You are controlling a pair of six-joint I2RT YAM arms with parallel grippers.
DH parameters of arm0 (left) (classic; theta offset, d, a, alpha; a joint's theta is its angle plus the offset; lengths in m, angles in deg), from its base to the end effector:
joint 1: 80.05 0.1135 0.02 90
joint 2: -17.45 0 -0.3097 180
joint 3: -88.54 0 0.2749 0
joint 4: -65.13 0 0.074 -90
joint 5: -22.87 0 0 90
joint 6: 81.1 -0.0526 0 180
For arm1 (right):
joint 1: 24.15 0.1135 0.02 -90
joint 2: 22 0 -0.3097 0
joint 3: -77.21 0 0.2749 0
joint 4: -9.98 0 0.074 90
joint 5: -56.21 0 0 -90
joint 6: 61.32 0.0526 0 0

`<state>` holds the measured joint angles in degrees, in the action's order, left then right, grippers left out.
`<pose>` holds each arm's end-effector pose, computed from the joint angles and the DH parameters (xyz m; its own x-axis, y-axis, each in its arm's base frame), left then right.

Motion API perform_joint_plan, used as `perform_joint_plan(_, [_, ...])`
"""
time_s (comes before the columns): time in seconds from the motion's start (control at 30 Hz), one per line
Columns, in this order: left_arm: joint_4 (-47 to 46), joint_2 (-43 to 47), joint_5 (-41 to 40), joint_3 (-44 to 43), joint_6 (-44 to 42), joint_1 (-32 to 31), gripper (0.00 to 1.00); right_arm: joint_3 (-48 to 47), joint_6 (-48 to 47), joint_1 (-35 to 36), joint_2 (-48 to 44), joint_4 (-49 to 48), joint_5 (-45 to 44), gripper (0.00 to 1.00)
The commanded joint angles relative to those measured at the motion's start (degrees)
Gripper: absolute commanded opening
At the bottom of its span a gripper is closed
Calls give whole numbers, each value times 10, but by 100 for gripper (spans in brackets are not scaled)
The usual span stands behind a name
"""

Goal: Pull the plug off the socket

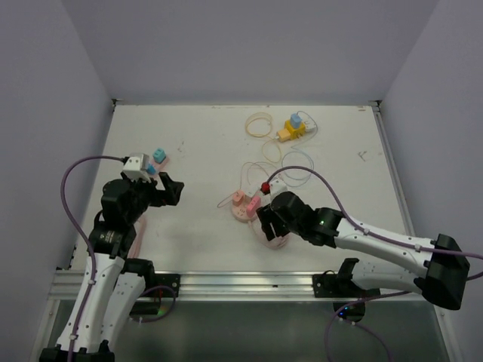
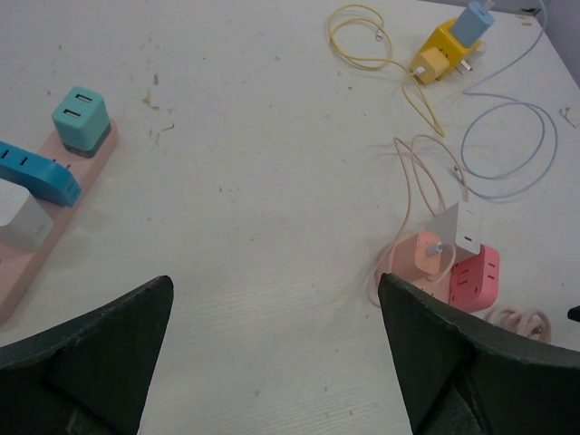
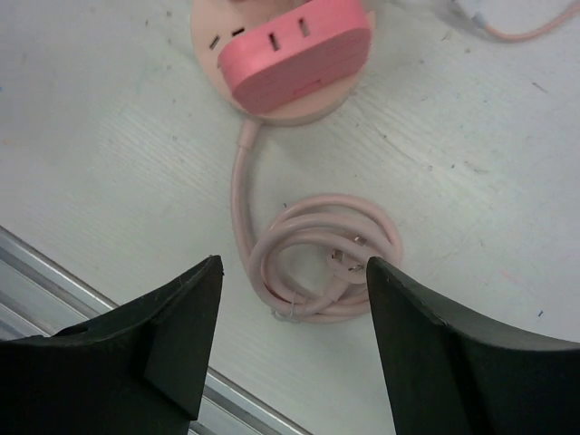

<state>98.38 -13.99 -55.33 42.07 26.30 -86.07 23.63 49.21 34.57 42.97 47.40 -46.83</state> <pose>0.1386 -0.0254 0.3071 -0.3852 -0.2537 -0.8873 0.1893 0.9193 -0.3451 0.1352 0.1997 0.2456 -0.6308 -0.3804 -0.6763 -0.5704 0.8182 0.0719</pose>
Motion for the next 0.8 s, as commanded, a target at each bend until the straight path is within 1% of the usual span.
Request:
perform_joint_plan(0.0, [-3,-13,45,-30,2,-3,100,9,78,-24,-38,-15,-57,68])
perform_joint_plan(0.1, [17,-26,57,-71,1,-10,99,19,115,-39,-46,-21,-56,67])
perform_joint_plan(0.17, [24,-39,68,-96,2,-17,99,34,133,-44,-46,-45,-49,66])
perform_joint_plan(0.23, [27,-51,76,-119,9,-27,99,51,151,-61,-47,-64,-36,63])
perform_joint_plan(0.33, [25,-78,48,-134,26,-71,99,84,193,-99,-53,-117,10,58])
perform_joint_plan(0.37, [17,-85,39,-136,32,-105,99,90,196,-110,-54,-142,23,58])
perform_joint_plan(0.43, [4,-102,25,-134,53,-137,99,105,205,-130,-56,-162,51,57])
perform_joint_plan(0.47, [-10,-114,8,-134,59,-169,99,109,212,-135,-58,-179,56,57])
perform_joint_plan(0.5, [-17,-121,-7,-135,65,-188,99,114,215,-145,-61,-187,60,57])
perform_joint_plan(0.53, [-22,-131,-42,-139,70,-209,99,122,217,-151,-63,-195,68,57])
perform_joint_plan(0.57, [-25,-155,-63,-143,72,-253,99,126,219,-156,-63,-207,74,57])
perform_joint_plan(0.6, [-25,-168,-87,-148,73,-279,99,128,219,-168,-65,-212,78,58])
perform_joint_plan(0.63, [-24,-184,-138,-162,74,-330,99,132,218,-173,-65,-216,87,58])
perform_joint_plan(0.7, [-13,-234,-186,-179,74,-381,99,135,220,-187,-63,-223,95,58])
perform_joint_plan(0.73, [-9,-251,-226,-197,75,-403,99,135,219,-191,-63,-225,98,58])
perform_joint_plan(0.77, [-1,-285,-244,-207,76,-442,99,136,221,-194,-63,-233,105,58])
